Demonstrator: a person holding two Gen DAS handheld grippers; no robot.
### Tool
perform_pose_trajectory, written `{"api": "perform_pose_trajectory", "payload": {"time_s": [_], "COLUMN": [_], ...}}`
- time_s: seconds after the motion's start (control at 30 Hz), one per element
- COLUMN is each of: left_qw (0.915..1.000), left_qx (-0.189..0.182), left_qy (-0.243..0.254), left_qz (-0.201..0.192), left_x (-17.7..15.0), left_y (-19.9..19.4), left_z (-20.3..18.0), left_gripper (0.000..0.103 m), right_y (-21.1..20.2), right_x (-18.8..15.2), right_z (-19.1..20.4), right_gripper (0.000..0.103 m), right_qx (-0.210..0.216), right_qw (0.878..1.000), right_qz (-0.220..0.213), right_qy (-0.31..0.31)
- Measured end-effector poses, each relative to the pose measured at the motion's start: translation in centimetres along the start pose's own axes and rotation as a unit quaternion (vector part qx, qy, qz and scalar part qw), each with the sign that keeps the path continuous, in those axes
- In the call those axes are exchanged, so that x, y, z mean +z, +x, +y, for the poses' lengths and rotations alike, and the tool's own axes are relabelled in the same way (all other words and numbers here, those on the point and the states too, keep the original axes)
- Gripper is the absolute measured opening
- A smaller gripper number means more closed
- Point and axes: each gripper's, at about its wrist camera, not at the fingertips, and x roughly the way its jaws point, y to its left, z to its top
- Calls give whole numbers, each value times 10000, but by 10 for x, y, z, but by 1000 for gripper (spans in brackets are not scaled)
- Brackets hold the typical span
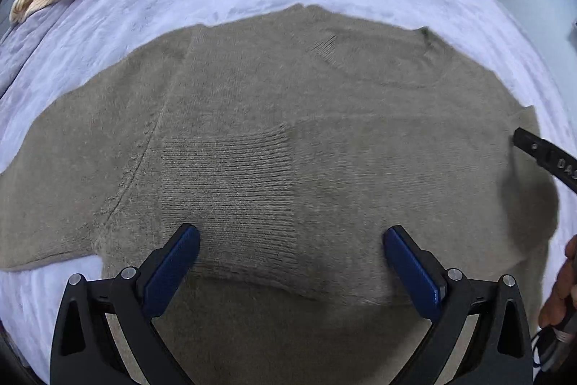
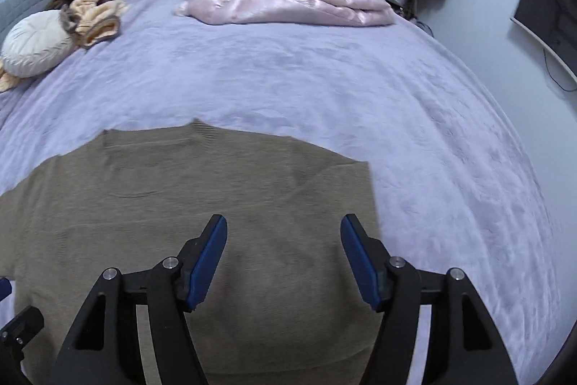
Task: Fold small clothes
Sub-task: 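Move the left tool to the other sleeve cuff and grasp it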
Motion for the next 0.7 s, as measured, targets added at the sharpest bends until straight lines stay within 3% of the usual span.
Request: {"api": "perform_pose_trajectory", "payload": {"time_s": [0.07, 0.17, 0.27, 0.4, 0.5, 0.57, 0.63, 0.7], "left_qw": [9999, 9990, 9987, 9979, 9967, 9964, 9922, 9874], "left_qx": [37, 375, 324, 278, 248, -63, -929, -1329], "left_qy": [34, -40, -328, -560, -653, -761, -821, -855], "left_qz": [-149, -230, -201, -197, -417, -358, -119, -56], "left_x": [-2, -6, -8, -9, -17, -23, -32, -39], "left_y": [-2, -12, -17, -25, -38, -42, -41, -42], "left_z": [6, 17, 40, 61, 77, 93, 106, 105], "left_gripper": [103, 103, 103, 103, 103, 103, 103, 103], "right_y": [19, 42, 41, 34, 18, 6, -9, -24], "right_x": [-1, -5, -8, -12, -15, -15, -17, -26], "right_z": [-6, 11, 43, 60, 50, 35, 12, -11], "right_gripper": [69, 70, 85, 86, 86, 86, 86, 86], "right_qx": [3, 335, 400, 480, 507, 367, 384, 486], "right_qw": [9997, 9981, 9984, 9974, 9975, 9983, 9985, 9980], "right_qz": [212, 495, 320, 171, 9, -132, -243, -338], "right_qy": [132, 141, -230, -510, -490, -434, -312, -212]}}
